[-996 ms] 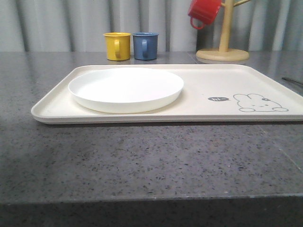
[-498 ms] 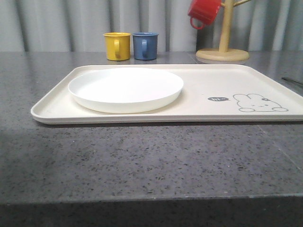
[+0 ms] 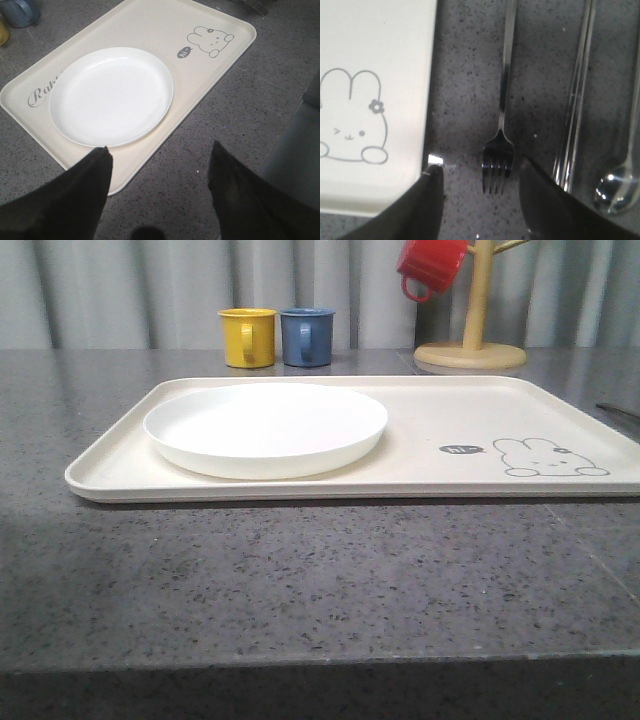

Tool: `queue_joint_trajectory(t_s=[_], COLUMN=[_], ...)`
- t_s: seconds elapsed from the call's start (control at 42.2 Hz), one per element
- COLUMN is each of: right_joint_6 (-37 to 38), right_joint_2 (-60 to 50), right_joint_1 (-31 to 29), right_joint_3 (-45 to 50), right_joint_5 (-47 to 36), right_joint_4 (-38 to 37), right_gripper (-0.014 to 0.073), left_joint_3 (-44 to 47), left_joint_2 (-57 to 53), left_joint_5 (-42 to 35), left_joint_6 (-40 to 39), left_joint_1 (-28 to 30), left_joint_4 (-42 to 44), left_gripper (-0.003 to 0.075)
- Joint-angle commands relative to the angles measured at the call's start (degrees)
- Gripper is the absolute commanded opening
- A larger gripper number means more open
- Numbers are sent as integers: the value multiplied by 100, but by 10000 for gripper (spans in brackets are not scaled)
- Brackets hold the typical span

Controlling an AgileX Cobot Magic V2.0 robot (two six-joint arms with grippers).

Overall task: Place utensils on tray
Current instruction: 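Raise the left gripper away from the plate, then grasp the fork from the table with the right gripper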

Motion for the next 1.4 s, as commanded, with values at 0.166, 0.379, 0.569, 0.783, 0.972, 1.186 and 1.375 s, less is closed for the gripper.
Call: queue_joint_trajectory(t_s=[0.166, 0.379, 0.569, 0.783, 0.972, 1.186, 1.375], right_joint_6=[-102, -120, -132, -132, -132, -132, -132], right_joint_2=[842, 1304, 1474, 1594, 1594, 1563, 1051], right_joint_1=[-58, -99, -129, -164, -164, -164, 14], right_joint_3=[-762, -982, -982, -982, -982, -987, -994], right_joint_5=[35, 46, 14, 27, 21, 9, 47], right_joint_4=[-116, -130, -159, -163, -163, -163, 251], right_gripper=[317, 316, 270, 231, 99, -4, -4], left_joint_3=[-140, -140, -140, -140, -140, -140, -140], left_joint_2=[-20, -20, -20, -20, -20, -20, -20], left_joint_5=[-442, -442, -442, -442, -442, -442, -442], left_joint_6=[-57, -57, -57, -57, -57, -57, -57], left_joint_1=[-37, -37, -37, -37, -37, -37, -37], left_joint_4=[-26, -26, -26, -26, -26, -26, -26], left_gripper=[421, 421, 421, 421, 421, 421, 421])
